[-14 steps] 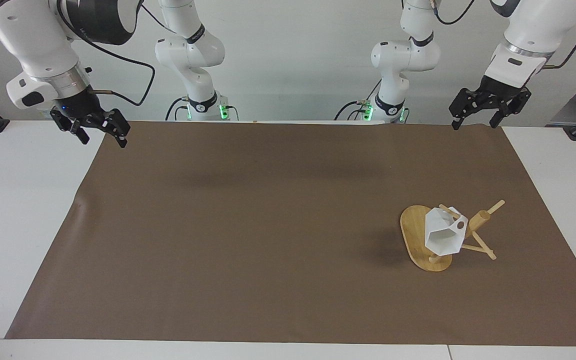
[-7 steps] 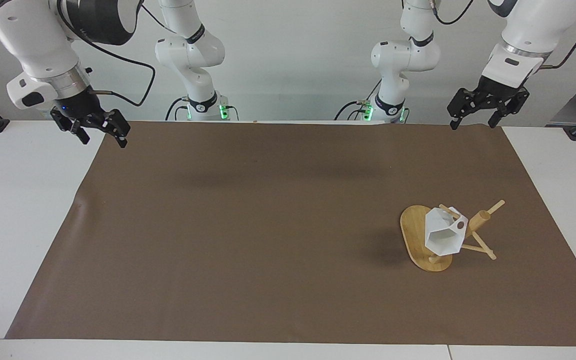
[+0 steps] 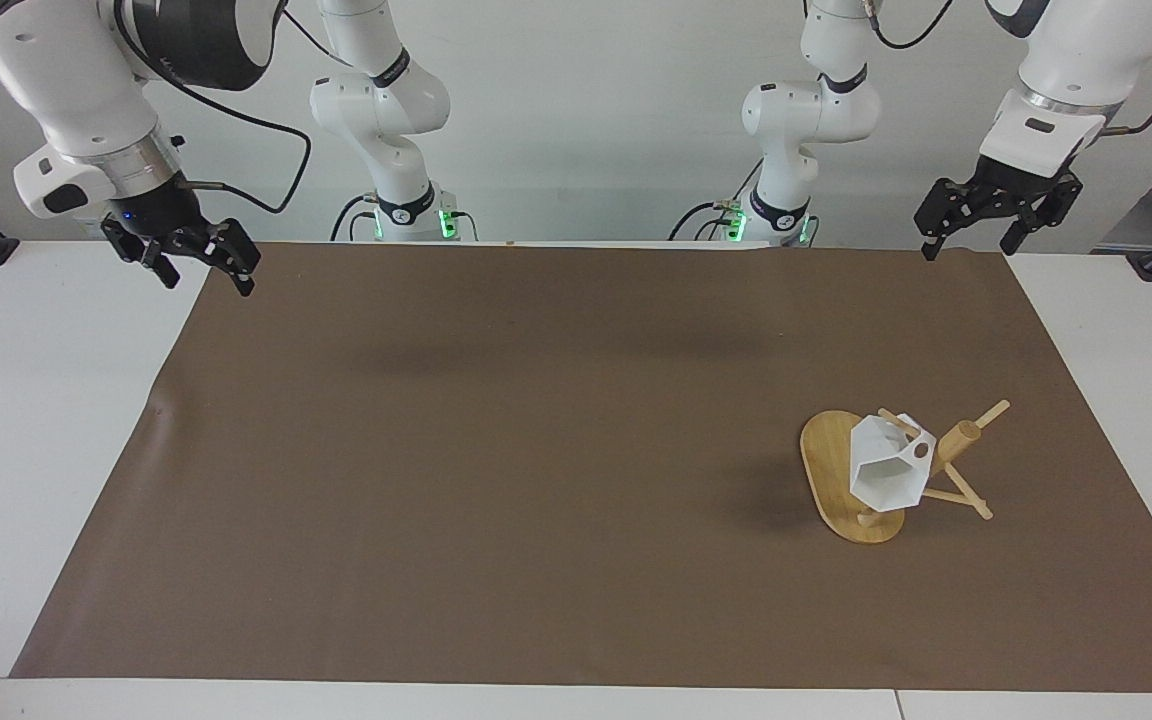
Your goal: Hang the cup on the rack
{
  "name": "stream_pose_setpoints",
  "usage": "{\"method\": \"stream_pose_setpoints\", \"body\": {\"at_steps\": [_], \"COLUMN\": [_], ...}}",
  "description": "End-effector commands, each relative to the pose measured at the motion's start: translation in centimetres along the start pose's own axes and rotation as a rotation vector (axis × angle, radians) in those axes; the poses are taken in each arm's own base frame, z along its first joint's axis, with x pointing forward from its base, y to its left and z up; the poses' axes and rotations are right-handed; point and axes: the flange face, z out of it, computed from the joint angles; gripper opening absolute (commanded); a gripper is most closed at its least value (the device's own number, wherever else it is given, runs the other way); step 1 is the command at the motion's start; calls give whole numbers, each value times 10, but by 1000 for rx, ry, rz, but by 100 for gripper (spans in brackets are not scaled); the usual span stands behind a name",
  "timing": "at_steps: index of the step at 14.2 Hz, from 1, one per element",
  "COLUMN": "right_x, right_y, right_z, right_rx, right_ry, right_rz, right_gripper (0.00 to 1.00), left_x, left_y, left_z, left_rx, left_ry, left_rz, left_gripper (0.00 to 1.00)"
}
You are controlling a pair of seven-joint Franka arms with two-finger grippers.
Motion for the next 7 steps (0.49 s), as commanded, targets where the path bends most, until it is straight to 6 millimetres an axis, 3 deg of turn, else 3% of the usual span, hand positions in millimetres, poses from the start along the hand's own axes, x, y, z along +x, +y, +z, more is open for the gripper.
{"method": "stream_pose_setpoints", "body": {"at_steps": [1,7], "right_x": [-10,-10], "right_y": [1,1], "right_z": [-2,-2], "right_rx": [24,24], "right_ry": [-6,-6], "right_rz": [17,17], "right_gripper": [100,100], "left_x": [6,5], "left_y": [0,0], "left_z": [-4,0], "left_rx": [8,9], "left_ry": [48,40], "left_rz": [-54,-48], "left_gripper": [100,100]}}
